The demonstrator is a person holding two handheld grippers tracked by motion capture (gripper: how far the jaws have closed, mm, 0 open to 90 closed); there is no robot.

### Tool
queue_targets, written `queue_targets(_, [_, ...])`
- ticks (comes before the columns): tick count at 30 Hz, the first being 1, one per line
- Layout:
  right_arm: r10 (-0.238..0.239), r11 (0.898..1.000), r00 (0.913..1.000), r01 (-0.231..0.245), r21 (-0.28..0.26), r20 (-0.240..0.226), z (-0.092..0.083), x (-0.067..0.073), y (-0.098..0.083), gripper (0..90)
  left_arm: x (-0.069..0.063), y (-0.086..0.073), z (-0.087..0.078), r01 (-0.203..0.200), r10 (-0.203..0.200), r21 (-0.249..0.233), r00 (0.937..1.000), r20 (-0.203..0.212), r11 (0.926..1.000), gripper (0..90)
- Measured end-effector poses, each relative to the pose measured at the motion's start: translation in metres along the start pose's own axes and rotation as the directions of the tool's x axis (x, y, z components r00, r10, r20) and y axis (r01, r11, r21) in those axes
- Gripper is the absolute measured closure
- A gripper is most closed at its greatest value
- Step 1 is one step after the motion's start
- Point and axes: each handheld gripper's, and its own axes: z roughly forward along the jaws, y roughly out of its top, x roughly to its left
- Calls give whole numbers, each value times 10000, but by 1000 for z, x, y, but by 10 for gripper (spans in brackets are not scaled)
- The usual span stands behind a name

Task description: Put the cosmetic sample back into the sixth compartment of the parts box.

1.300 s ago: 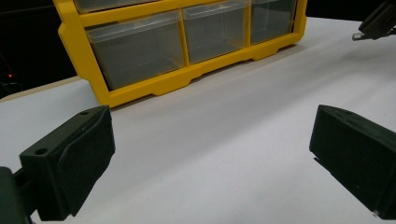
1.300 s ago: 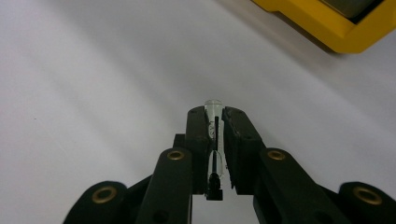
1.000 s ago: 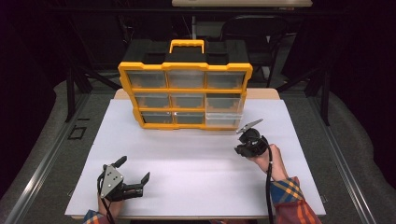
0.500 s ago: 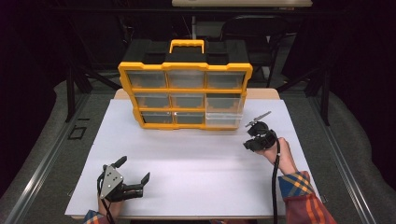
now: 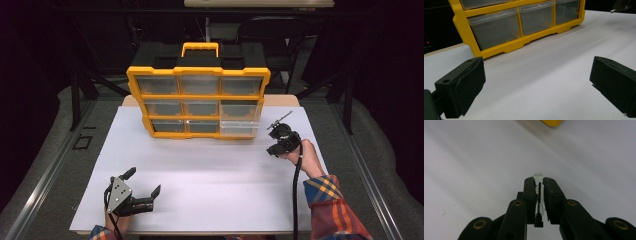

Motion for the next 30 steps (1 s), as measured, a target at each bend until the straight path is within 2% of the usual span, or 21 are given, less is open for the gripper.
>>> queue_targets(2, [-73, 9991, 10000, 75, 424, -32, -3, -2, 3, 805, 1, 0, -1, -26, 26, 6, 10000, -24, 10000, 1])
queue_targets(12, [-495, 9956, 9986, 479, 810, 173, -15, -7, 16, 805, 1, 0, -1, -13, 13, -1, 10000, -38, 10000, 1])
queue_targets(16, [-603, 9965, 9977, 583, 607, 302, -23, -8, 21, 805, 1, 0, -1, -3, 3, 0, 10000, -31, 10000, 1])
queue_targets(19, [-741, 9945, 9966, 712, 771, 349, -29, -8, 26, 804, 1, 0, 0, -18, 18, -3, 10000, -23, 10000, 1])
queue_targets(27, [-1044, 9930, 9924, 1004, 620, 647, -41, -6, 37, 805, 1, 0, -1, 27, -27, -22, 10000, -43, 10000, 1])
queue_targets(30, [-1004, 9935, 9924, 961, 612, 716, -47, -5, 41, 805, 1, 0, -1, 15, -15, -12, 10000, -38, 10000, 1])
